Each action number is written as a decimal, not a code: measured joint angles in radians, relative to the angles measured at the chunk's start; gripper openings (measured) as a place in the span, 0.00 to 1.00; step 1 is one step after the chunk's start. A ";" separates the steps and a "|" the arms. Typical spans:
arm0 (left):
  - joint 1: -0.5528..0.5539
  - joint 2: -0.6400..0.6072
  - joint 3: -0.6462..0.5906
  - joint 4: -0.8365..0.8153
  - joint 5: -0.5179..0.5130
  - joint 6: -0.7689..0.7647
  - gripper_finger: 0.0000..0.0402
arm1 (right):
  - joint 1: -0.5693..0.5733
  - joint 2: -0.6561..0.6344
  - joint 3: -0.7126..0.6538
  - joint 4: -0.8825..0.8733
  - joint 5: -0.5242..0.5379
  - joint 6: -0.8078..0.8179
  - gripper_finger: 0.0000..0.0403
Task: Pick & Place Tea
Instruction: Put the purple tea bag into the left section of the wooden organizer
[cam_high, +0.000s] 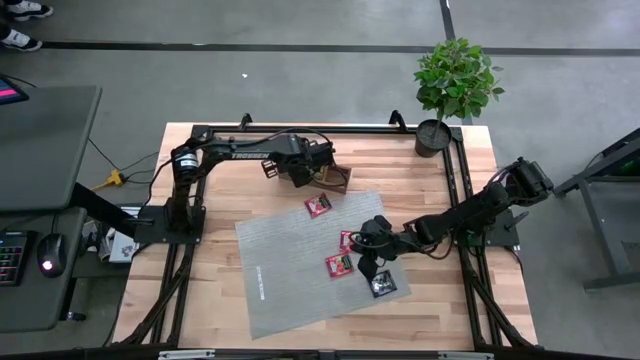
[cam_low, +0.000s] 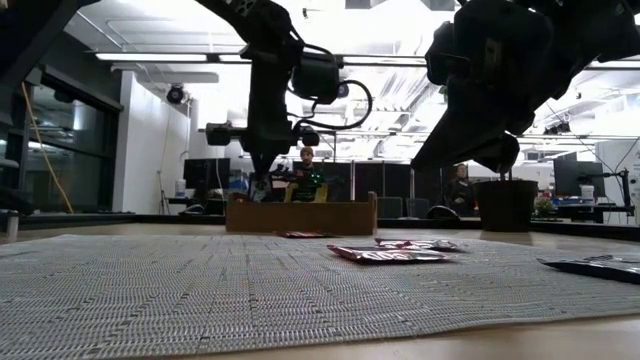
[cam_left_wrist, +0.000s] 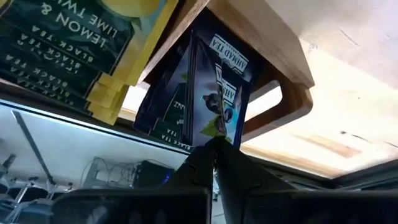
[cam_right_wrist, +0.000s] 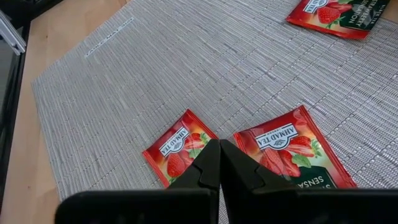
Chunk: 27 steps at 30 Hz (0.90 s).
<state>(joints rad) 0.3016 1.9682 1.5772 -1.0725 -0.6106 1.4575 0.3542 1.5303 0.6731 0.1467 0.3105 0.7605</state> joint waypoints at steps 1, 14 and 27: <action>0.000 0.000 0.000 0.000 0.000 -0.005 0.02 | 0.000 0.000 0.000 0.000 0.000 -0.001 0.00; -0.001 0.000 0.000 0.003 -0.067 -0.049 0.35 | 0.000 0.000 0.000 0.000 0.000 -0.007 0.00; -0.001 0.000 0.032 -0.014 -0.262 -0.217 0.42 | 0.000 0.000 0.000 0.000 0.000 -0.020 0.00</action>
<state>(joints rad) 0.3008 1.9682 1.6095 -1.0861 -0.8727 1.2405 0.3542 1.5303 0.6731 0.1463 0.3107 0.7401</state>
